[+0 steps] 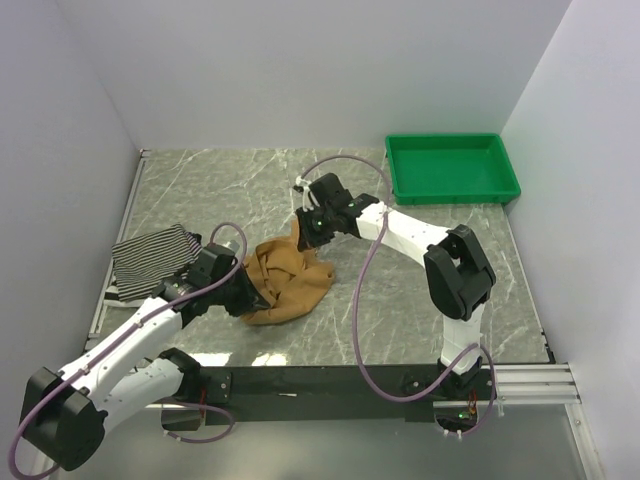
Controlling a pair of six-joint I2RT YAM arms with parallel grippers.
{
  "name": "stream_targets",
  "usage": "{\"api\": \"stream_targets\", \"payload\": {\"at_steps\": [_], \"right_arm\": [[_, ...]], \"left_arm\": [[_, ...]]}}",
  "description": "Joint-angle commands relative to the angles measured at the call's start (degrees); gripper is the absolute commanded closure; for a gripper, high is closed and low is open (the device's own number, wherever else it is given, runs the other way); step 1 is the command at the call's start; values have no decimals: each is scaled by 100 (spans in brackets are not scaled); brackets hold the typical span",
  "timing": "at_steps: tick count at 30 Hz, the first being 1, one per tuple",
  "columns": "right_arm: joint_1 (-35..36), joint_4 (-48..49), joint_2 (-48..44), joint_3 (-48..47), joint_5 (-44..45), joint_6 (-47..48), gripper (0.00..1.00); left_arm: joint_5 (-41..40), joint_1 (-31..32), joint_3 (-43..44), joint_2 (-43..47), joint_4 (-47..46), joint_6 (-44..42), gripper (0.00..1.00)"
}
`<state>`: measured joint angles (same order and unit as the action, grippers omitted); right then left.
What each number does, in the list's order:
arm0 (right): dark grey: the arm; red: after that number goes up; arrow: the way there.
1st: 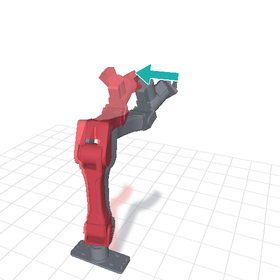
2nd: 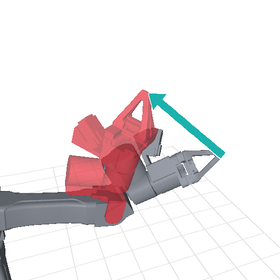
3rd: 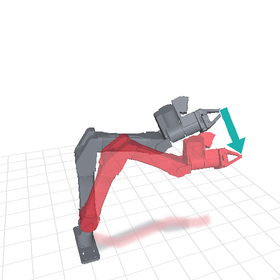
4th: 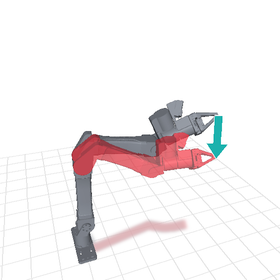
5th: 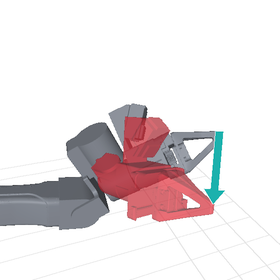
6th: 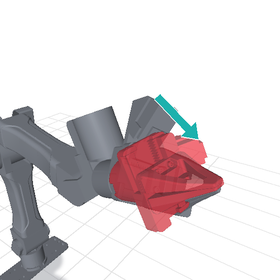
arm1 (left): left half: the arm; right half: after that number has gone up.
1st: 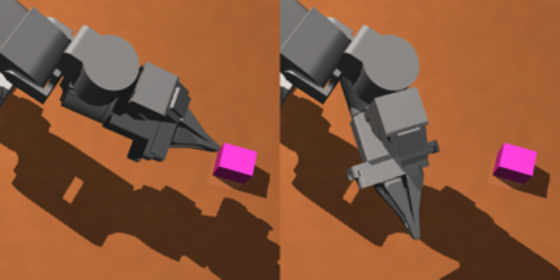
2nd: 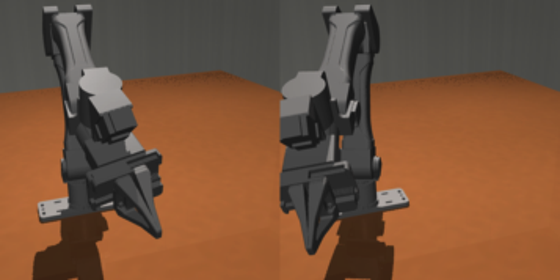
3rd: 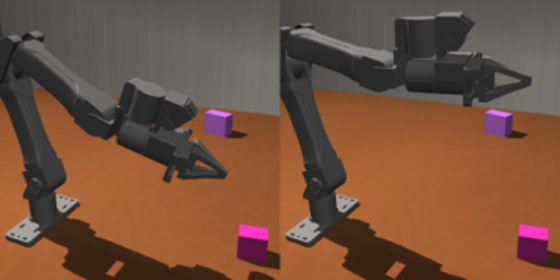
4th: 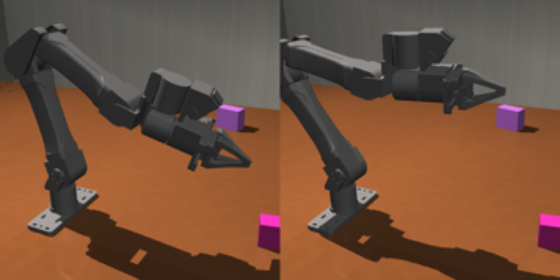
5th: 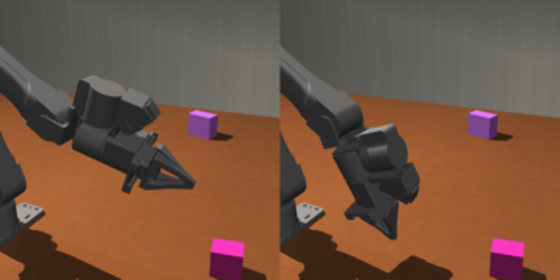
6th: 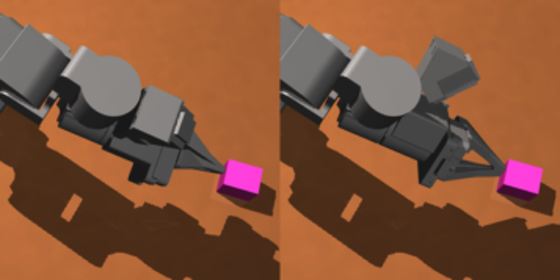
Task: Fold and stack the tank tops
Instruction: Flatten the tank top out
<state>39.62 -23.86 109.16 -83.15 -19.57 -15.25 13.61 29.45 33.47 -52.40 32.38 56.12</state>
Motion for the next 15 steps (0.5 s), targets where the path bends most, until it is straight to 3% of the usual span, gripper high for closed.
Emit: {"api": "stream_targets", "payload": {"at_steps": [1,4,7,10,11,15], "right_arm": [[20,-128,-27,-421,128,154,100],[-120,-251,-36,-701,524,57,100],[-479,-523,8,-1438,1041,-215,100],[-822,-997,244,-2807,1938,-409,100],[-920,-1163,333,-3655,2149,-426,100],[-1464,-1306,992,-6278,2589,-506,100]], "left_arm": [[-130,17,212,11,49,-119,99],[-357,-71,491,-15,137,-241,100],[-438,-702,1326,-366,356,-759,100],[-403,-1730,2459,-911,165,-1278,100],[-333,-2185,2801,-1286,120,-1401,100],[-333,-2804,4899,-2228,-433,-1393,100]]}}
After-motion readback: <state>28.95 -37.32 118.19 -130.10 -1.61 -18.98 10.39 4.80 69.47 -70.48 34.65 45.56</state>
